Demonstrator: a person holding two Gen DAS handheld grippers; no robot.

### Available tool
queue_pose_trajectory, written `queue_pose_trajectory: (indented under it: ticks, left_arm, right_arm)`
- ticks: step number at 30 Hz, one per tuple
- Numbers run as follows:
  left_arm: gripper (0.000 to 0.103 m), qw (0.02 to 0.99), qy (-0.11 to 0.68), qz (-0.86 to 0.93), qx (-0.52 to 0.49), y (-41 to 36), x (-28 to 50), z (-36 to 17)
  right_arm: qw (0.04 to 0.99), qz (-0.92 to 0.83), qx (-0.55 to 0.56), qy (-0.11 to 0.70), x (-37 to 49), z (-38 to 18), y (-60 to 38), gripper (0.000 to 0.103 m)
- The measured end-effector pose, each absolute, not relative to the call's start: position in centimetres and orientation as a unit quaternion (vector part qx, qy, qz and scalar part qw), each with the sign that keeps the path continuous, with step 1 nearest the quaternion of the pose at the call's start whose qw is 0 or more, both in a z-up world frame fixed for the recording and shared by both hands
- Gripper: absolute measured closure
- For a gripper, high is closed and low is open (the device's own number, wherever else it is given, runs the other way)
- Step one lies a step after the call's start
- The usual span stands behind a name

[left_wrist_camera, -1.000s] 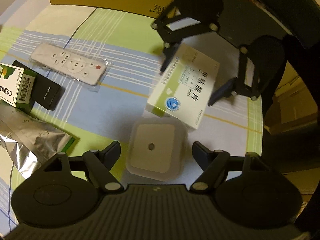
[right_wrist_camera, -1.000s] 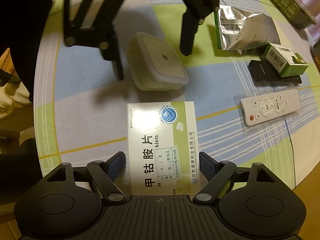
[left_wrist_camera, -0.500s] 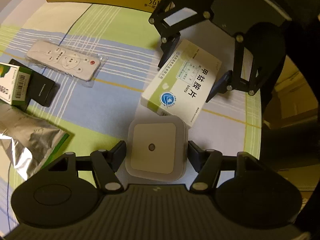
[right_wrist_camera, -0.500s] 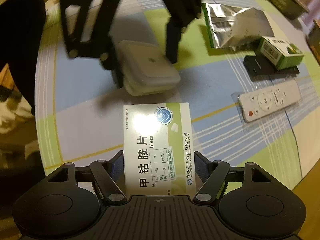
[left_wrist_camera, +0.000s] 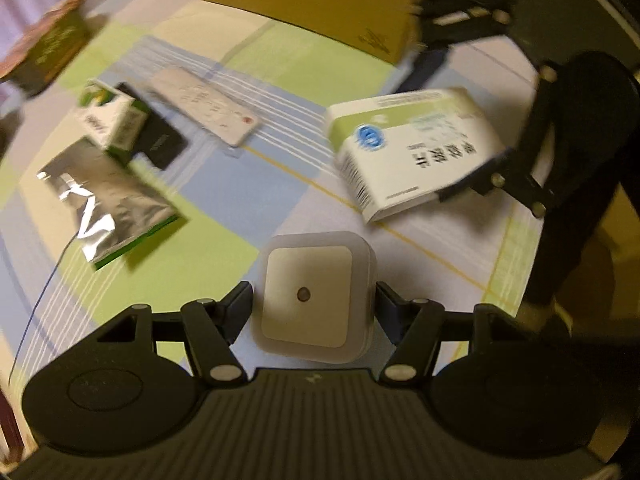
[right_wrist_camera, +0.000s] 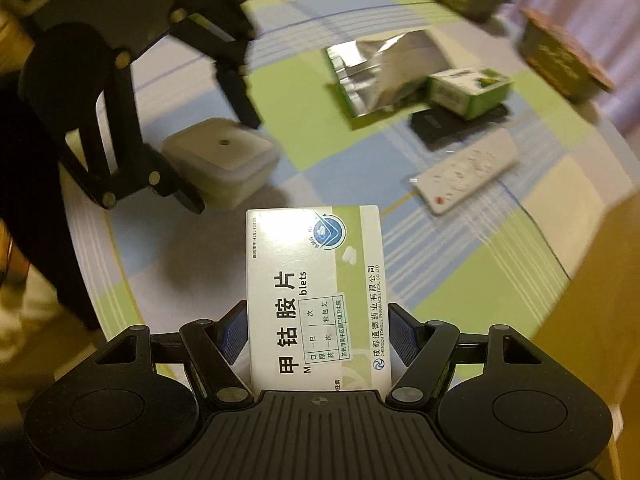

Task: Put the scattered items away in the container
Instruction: 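Carry the night-light and medicine box over the cardboard box with both grippers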

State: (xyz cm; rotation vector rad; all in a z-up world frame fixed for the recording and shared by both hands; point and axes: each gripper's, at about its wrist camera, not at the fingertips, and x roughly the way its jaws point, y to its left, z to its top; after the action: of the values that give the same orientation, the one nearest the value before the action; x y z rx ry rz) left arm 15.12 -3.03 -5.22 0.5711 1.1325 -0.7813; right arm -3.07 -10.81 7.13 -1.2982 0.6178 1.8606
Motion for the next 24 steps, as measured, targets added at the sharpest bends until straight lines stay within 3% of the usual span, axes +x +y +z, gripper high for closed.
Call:
queue_pose_trajectory:
  ticks: [11, 24]
  left_arm:
    - [0.042, 0.826, 0.457, -0.282, 0.173, -5.1, 12.4, 1.6]
    - [0.042, 0.852, 0.400, -0.297, 0.160, -11.8, 12.0, 6.7]
  right_arm:
    - [0.505, 0.708, -0.414, 0.269, 0.7, 13.7, -15.0, 0.030]
    - [0.619, 0.655, -0.336, 0.273, 8.0, 18.7, -19.1, 0.030]
